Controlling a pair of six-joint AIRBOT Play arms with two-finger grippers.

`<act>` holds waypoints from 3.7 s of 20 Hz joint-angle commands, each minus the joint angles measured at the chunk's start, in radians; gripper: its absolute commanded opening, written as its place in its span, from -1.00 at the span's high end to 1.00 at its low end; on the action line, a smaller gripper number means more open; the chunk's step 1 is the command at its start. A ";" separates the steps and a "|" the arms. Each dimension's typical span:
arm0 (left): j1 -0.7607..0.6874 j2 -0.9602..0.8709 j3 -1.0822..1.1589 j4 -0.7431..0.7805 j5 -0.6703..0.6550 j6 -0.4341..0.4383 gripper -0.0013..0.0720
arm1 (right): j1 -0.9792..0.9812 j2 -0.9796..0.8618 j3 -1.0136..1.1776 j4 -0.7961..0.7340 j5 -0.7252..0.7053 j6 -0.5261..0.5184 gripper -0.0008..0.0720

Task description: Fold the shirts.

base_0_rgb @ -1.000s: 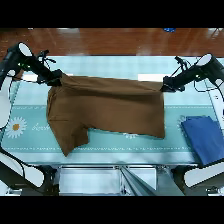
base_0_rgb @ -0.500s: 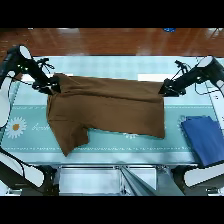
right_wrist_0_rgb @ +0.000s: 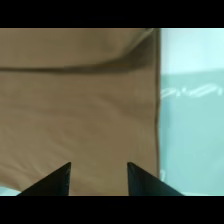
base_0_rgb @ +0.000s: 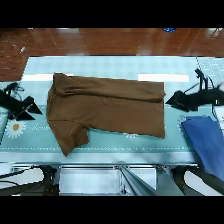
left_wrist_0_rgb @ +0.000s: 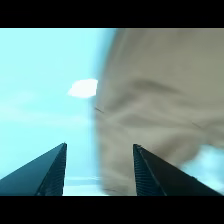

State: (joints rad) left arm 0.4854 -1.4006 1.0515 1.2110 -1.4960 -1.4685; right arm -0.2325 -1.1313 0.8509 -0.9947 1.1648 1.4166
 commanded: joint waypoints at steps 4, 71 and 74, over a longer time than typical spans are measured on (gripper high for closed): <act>0.201 0.211 -0.376 -0.213 0.176 0.178 -0.41 | 0.000 0.306 -0.347 0.204 -0.097 -0.052 -0.17; -0.185 -0.634 1.013 -0.252 -0.110 -0.154 -0.41 | -0.114 -0.476 0.450 0.255 -0.043 -0.084 -0.17; -0.076 -0.504 0.979 0.171 -0.277 -0.120 -0.28 | -0.224 -0.348 0.448 0.104 0.037 -0.069 -0.17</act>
State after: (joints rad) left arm 0.3183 -1.9835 2.0197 1.0477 -1.5784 -1.5932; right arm -0.3672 -1.5719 1.2949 -0.7784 1.1091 1.3350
